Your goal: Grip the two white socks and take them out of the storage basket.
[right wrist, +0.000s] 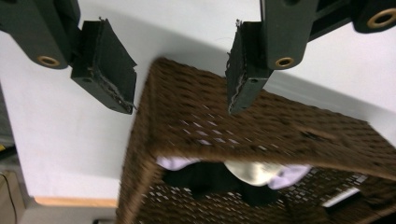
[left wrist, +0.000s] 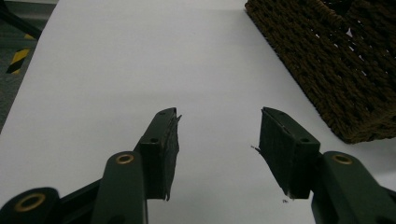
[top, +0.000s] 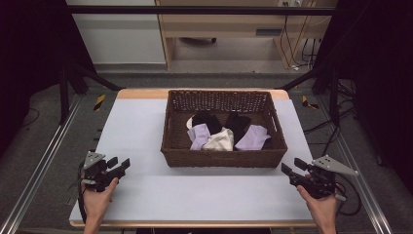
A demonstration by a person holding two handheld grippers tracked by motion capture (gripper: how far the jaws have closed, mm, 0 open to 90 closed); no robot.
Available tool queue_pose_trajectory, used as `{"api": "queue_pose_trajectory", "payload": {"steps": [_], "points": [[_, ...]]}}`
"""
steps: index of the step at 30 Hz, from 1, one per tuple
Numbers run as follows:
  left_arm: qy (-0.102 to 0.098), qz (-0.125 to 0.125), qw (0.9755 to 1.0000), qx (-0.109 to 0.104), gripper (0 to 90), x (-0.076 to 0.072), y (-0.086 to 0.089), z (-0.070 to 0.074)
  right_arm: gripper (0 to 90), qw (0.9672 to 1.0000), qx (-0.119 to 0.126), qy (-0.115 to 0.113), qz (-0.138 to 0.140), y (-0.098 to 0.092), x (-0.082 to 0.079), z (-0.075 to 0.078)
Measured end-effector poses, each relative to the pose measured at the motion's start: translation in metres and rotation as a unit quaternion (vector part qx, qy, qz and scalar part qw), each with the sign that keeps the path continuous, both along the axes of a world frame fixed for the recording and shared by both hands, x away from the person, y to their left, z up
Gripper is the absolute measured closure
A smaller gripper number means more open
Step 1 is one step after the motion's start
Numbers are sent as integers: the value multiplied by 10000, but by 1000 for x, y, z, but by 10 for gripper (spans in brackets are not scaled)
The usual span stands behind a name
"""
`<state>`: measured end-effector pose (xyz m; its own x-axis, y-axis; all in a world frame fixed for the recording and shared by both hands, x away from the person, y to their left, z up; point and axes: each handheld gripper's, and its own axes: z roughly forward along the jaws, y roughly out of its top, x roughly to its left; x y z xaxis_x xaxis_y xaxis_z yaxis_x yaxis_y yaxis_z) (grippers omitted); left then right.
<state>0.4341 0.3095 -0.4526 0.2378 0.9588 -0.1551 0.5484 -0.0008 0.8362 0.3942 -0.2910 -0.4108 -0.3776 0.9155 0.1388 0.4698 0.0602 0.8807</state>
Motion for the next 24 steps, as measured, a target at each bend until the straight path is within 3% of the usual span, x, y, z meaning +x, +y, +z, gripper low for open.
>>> {"api": "queue_pose_trajectory", "payload": {"steps": [9, 12, 24], "points": [[13, 3, 10000, 43, 460, 2, -1, -1, 434, 9987, 14, -219, 451, 27, 2, 23], [-7, 11, 10000, 62, 460, 2, 0, -1, 437, 9979, 117, -298, 555, 32, 6, 29], [-39, 54, 9999, 118, 460, 2, 0, -1, 426, 9970, 104, -374, 670, 55, 45, 57]]}}
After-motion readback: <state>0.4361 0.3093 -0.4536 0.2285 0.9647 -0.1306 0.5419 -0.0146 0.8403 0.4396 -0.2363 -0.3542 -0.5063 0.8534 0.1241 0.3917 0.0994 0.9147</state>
